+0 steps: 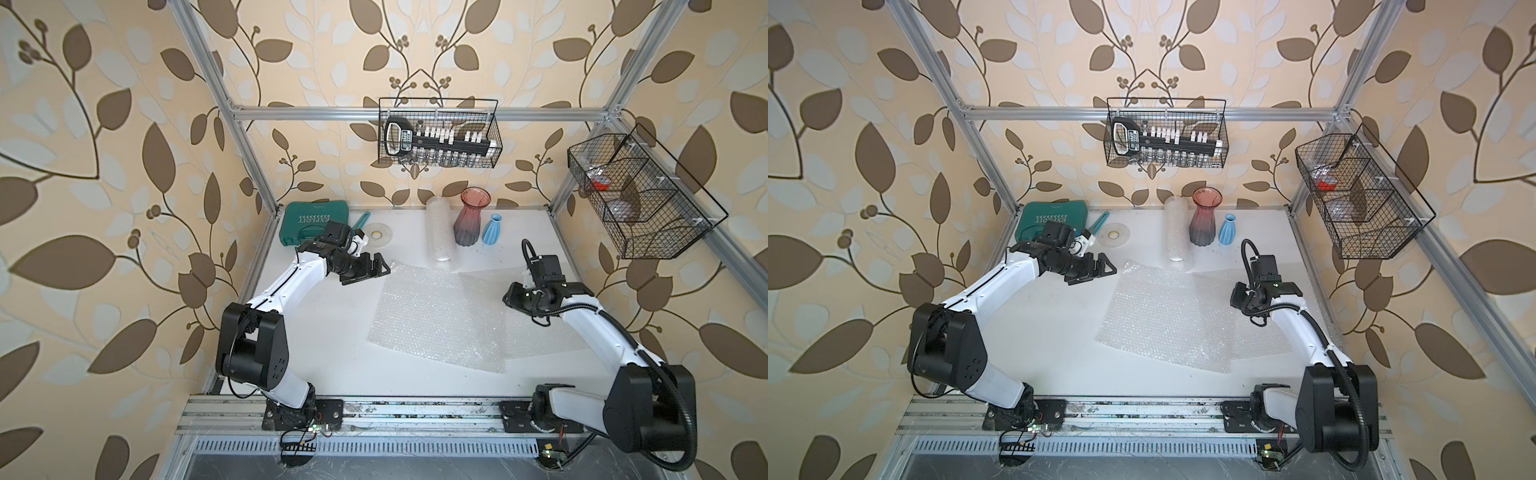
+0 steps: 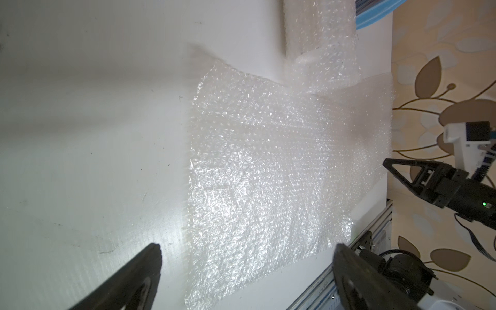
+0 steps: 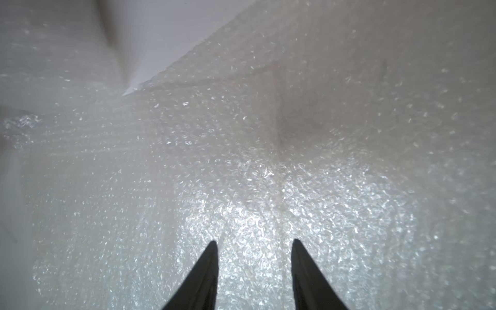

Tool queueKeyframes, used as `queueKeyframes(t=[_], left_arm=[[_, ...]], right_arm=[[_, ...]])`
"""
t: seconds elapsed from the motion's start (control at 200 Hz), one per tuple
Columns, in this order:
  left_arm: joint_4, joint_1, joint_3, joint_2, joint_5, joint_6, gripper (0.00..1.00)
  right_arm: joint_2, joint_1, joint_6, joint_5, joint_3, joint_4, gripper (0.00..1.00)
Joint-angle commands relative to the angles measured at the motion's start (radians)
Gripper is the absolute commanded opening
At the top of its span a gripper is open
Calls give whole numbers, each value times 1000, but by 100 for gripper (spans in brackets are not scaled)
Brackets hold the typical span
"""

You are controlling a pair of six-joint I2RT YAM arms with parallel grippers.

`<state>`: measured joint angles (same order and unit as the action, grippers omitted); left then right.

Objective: Unwrap the vase from the bubble wrap
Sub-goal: Pick up the bubble wrap from the center of the board.

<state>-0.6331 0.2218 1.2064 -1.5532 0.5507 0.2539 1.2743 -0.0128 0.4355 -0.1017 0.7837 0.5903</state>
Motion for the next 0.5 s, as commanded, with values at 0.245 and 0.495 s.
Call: queueKeyframes(t=[0.245,0.495], left_arm=[[-45,-1,10,51,-34,-56,99],[-47,-1,10,50,-49,-55,99]], right_arm=[[190,-27,-6,-27,18,-145,33],[260,-28,-13,-42,23,-167,29]])
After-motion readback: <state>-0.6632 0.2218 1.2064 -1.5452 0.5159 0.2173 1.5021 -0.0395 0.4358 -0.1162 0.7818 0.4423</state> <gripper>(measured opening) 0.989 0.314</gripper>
